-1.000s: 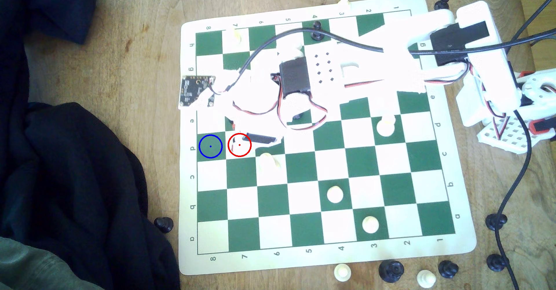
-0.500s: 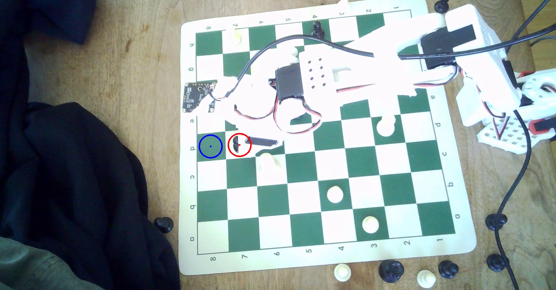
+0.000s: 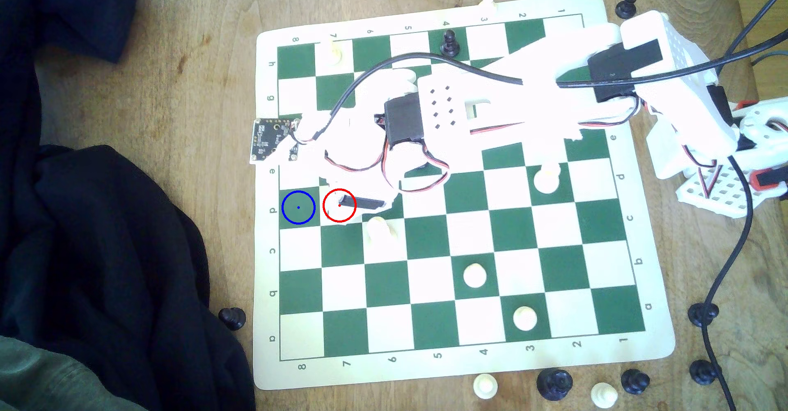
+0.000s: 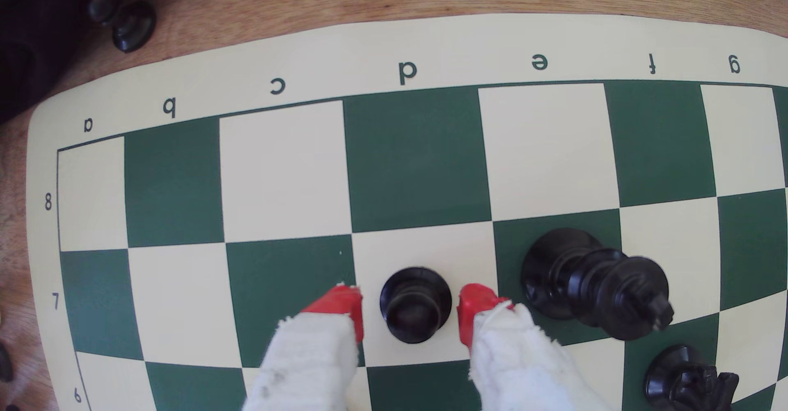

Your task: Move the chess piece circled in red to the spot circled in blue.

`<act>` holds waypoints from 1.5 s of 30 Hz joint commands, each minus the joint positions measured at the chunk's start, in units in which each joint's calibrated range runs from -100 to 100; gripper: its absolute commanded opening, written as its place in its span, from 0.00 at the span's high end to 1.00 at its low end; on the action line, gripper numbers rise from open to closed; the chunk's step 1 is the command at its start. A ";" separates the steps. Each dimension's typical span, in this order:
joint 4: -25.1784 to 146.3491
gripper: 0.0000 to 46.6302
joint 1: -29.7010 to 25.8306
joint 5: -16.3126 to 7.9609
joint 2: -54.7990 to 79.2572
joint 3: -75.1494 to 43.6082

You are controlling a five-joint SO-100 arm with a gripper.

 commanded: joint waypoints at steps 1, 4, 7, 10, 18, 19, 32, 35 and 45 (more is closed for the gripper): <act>-0.26 0.77 -0.15 -0.05 -1.71 -5.26; 0.15 0.78 -0.30 0.10 -1.71 -5.08; 0.15 0.79 -0.46 0.10 -1.71 -4.90; 0.15 0.82 -0.54 0.10 -1.71 -4.81; 0.88 0.89 -0.77 0.24 -2.30 -5.26; 0.88 0.89 -0.85 0.24 -2.56 -5.53; 10.06 0.90 -1.32 0.29 2.28 -29.01; 9.32 0.90 -1.24 0.49 5.85 -32.19; 7.27 0.90 -0.15 0.78 15.18 -40.35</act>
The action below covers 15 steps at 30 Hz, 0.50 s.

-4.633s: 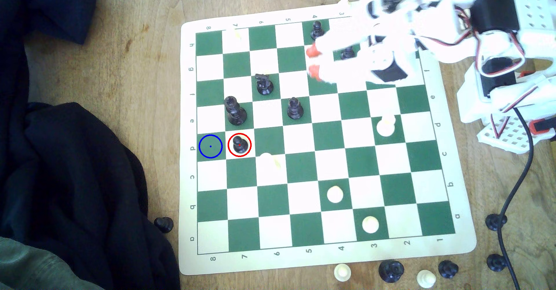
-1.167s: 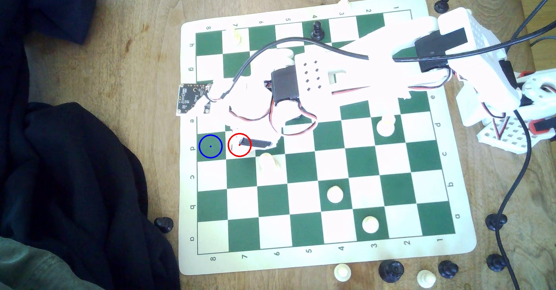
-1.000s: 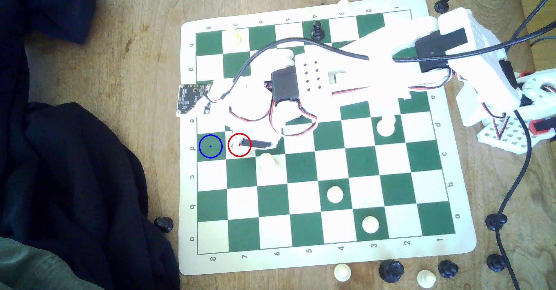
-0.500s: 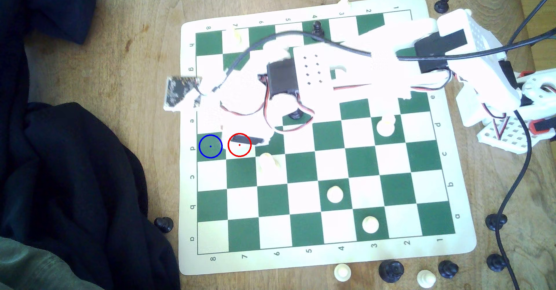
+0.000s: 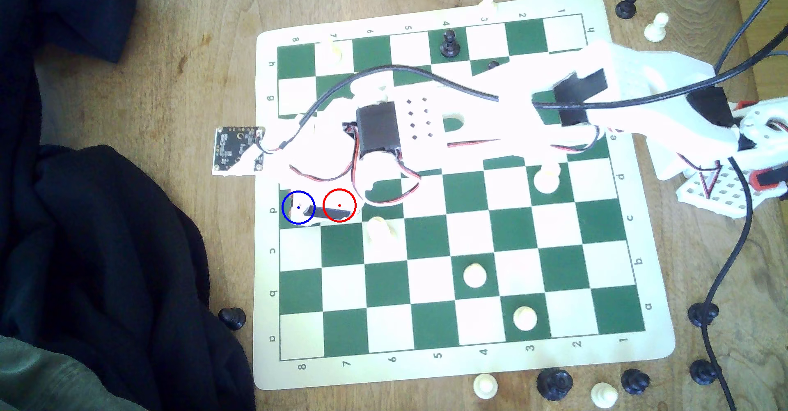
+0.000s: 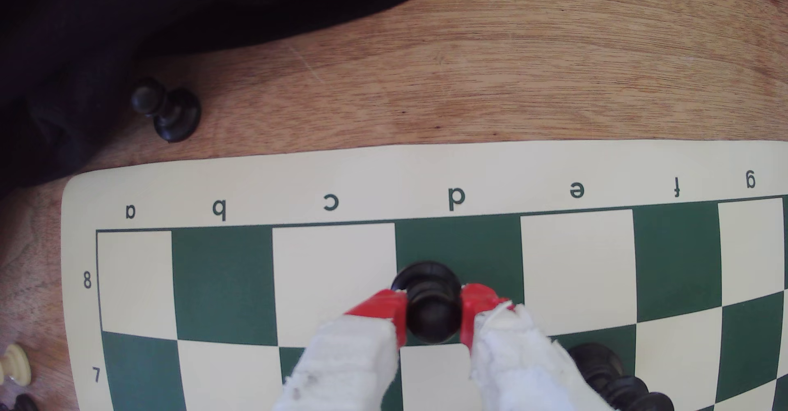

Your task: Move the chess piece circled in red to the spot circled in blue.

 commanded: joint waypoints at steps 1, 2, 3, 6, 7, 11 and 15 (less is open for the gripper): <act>-1.25 0.90 1.11 0.34 -0.06 -8.81; -1.25 0.90 1.27 0.34 0.53 -9.26; -1.25 0.89 1.35 0.39 0.79 -9.35; -1.25 0.89 1.58 0.54 1.47 -9.62; -1.50 0.89 1.89 0.59 1.98 -9.90; -1.99 0.89 2.05 0.68 2.91 -9.99; -2.15 0.72 2.05 0.68 3.08 -9.99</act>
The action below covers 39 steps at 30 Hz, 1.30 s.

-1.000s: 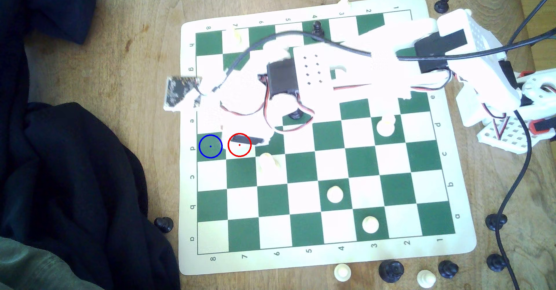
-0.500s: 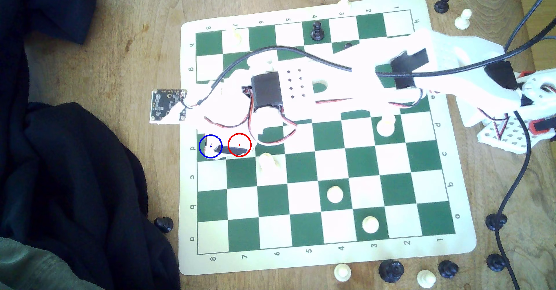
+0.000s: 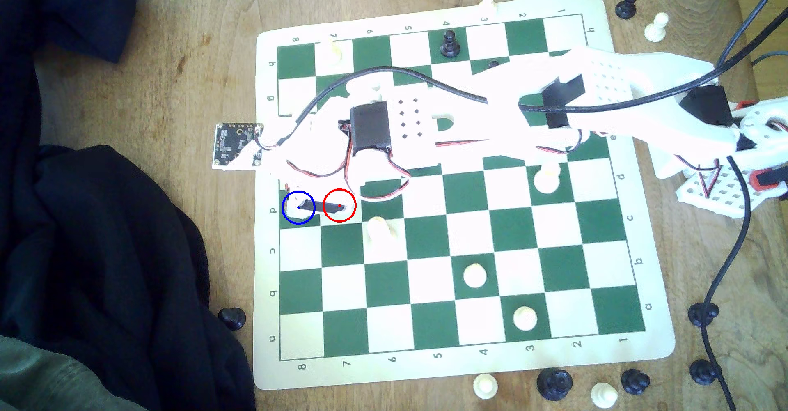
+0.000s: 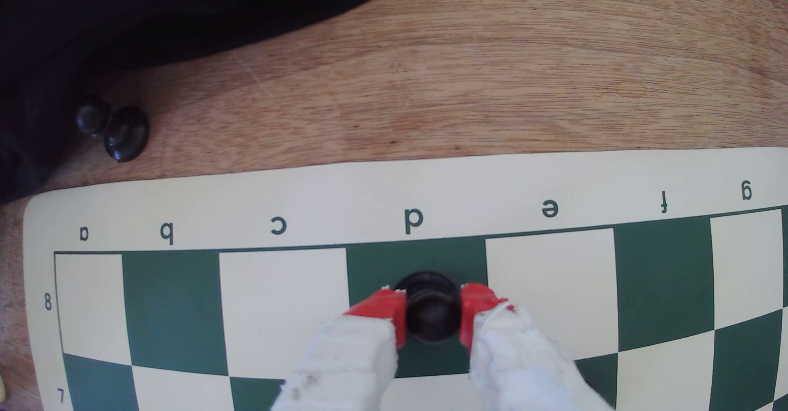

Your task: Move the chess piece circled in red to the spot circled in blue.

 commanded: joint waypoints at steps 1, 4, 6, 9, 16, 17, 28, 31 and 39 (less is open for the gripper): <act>-0.88 0.68 0.43 0.00 -2.37 -6.01; -0.88 0.63 0.58 0.00 -3.13 -6.01; -0.55 0.58 0.66 0.05 -4.74 -5.47; 0.67 0.54 0.43 0.05 -8.22 -3.11; -5.22 0.51 -0.82 1.37 -34.54 30.80; -5.71 0.50 -1.14 1.37 -38.87 35.69; -2.68 0.52 0.43 0.29 -102.03 91.27; -1.86 0.54 0.90 -0.05 -119.17 104.87; 0.51 0.60 4.81 -0.68 -144.98 124.72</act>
